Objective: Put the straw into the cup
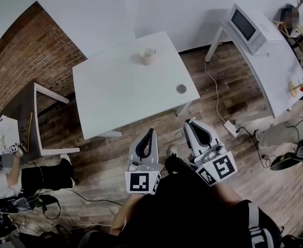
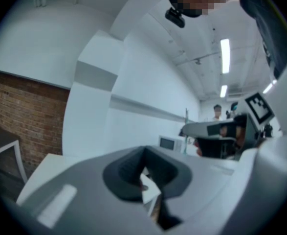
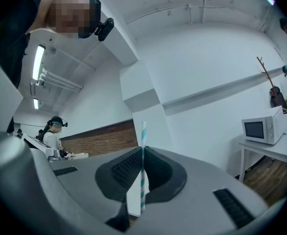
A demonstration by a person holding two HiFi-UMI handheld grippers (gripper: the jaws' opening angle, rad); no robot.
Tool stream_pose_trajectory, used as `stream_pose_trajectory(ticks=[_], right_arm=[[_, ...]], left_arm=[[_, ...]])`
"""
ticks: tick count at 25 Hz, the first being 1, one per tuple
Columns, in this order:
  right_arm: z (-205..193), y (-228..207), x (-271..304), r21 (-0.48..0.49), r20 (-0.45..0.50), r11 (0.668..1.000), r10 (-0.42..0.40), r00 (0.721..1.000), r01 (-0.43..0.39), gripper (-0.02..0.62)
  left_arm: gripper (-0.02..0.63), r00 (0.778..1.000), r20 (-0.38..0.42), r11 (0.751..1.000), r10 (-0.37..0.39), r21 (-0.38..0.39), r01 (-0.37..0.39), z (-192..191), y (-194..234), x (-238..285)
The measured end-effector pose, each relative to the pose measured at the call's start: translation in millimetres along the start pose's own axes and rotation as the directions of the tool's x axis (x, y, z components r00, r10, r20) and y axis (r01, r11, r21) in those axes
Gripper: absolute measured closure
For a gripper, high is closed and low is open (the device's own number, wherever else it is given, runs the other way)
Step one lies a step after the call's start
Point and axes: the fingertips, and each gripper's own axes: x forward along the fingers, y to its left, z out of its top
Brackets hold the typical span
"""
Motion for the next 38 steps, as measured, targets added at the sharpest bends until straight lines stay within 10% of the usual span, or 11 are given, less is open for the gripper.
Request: stream_pose_trajectory(ticks=[20, 38], right_arm=[[10.5, -75.1, 36.5, 0.038, -0.009, 0.997, 0.068, 0.998, -0.067, 0.58], [16.8, -89.7, 83.9, 0.023, 0.009, 1.0, 0.007, 1.0, -0.007, 0.581]], left_arm=[[0.601, 0.995, -0.031, 0.995, 0.095, -0.006, -0.095, -3.8, -2.3, 76.4], [0.601, 1.0, -0.027, 1.0, 0.016, -0.01, -0.017, 1.6, 30.8, 121.7]])
